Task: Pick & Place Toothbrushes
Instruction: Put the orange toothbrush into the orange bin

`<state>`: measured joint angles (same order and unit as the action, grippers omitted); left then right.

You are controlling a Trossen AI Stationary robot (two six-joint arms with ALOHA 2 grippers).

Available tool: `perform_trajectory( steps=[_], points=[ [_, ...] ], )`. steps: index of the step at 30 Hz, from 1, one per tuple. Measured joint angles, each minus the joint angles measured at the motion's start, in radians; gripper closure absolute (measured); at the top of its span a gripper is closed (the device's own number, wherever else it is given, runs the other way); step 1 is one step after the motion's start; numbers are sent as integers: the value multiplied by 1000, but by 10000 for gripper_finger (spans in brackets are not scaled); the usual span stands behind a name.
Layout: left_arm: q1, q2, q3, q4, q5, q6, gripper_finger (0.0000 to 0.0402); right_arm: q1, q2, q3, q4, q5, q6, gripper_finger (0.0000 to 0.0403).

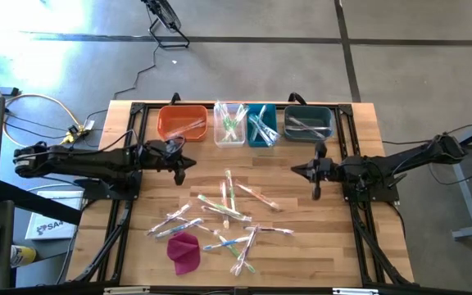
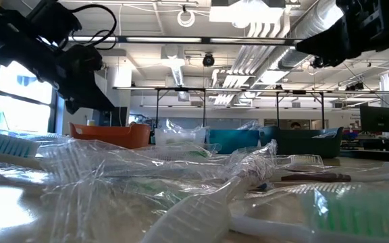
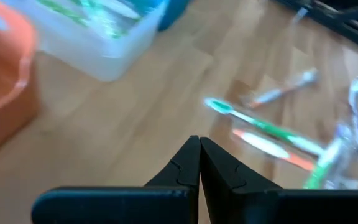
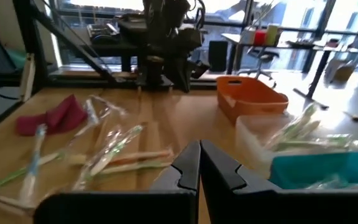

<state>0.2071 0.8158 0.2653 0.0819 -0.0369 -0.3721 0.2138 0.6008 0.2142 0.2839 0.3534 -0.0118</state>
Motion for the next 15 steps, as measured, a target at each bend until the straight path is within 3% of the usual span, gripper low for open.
perform_trajectory(
  steps=[4, 15],
  points=[
    [-52, 0, 0, 46, -19, 0, 392, 0, -10, 0, -28, -42, 33, 399],
    [-85, 23, 8, 334, -18, 45, 392, 0, -9, 0, -44, -12, -36, 399]
  ],
)
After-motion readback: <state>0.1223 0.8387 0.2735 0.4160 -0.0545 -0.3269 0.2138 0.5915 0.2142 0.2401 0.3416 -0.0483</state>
